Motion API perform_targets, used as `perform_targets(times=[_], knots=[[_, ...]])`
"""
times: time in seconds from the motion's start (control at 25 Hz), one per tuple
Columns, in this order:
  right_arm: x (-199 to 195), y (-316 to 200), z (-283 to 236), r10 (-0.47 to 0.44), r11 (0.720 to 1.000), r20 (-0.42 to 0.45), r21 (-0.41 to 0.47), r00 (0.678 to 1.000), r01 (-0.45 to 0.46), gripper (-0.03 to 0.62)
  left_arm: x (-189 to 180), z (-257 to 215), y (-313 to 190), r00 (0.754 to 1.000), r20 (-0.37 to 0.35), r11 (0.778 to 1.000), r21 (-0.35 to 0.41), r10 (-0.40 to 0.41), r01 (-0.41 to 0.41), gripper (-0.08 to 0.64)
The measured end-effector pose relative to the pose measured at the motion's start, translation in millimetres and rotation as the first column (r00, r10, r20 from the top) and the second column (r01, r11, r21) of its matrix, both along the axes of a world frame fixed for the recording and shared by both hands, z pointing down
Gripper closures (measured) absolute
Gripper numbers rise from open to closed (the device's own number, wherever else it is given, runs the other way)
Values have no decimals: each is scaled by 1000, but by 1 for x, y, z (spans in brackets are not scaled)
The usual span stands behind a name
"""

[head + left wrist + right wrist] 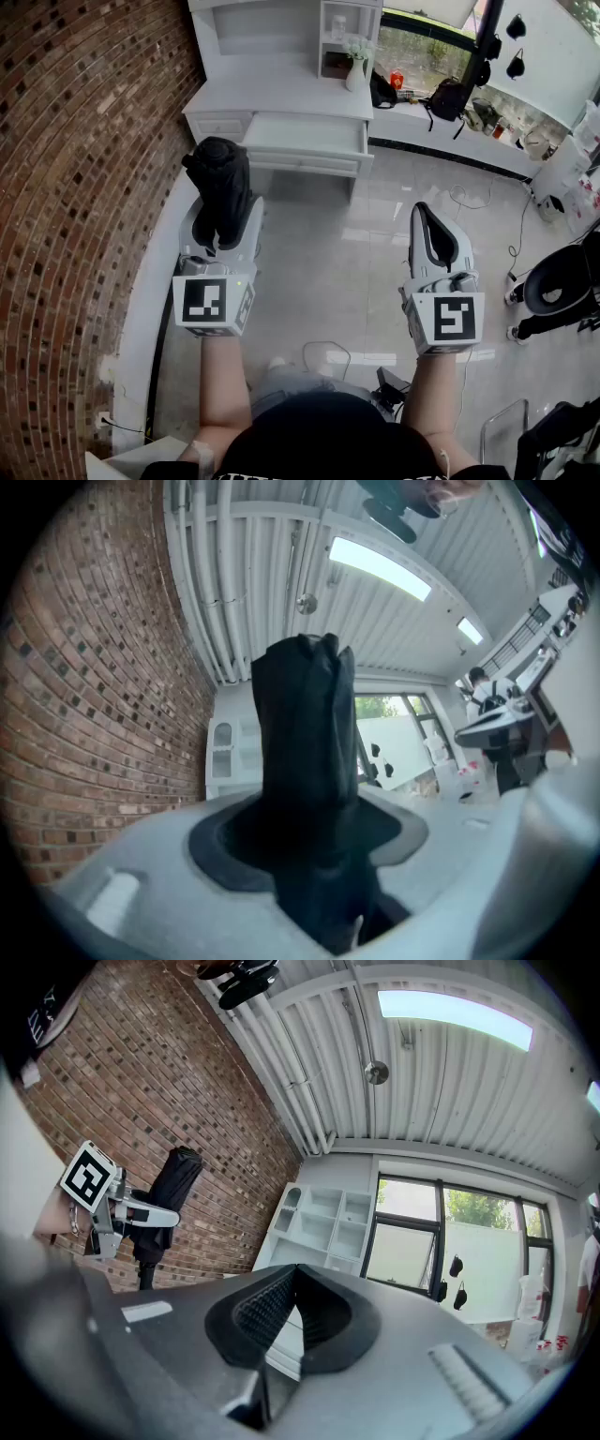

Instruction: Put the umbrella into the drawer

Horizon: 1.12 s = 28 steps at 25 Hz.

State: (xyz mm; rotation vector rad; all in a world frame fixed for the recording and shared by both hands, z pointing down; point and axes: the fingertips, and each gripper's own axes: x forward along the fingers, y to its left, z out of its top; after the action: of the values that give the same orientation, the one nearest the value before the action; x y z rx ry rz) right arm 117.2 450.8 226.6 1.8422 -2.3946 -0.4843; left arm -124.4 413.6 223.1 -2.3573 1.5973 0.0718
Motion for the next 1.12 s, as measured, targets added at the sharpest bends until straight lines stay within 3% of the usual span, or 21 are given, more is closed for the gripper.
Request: perform_targets(times=[0.2,0.52,1.12], knots=[[16,-6,5,-58,998,56,-11,997,59,589,19,5,-1,1000,-13,1000,-7,7,-7,321],[8,-51,15,-62,998,16,-16,998,62,589,14,11,-40,1000,4,1000,-12,-11,11,319],[-11,-250,29,43,996,-26,-78,999,-45,589,-24,21,-248,1000,-11,999,-42,-11,11,319]])
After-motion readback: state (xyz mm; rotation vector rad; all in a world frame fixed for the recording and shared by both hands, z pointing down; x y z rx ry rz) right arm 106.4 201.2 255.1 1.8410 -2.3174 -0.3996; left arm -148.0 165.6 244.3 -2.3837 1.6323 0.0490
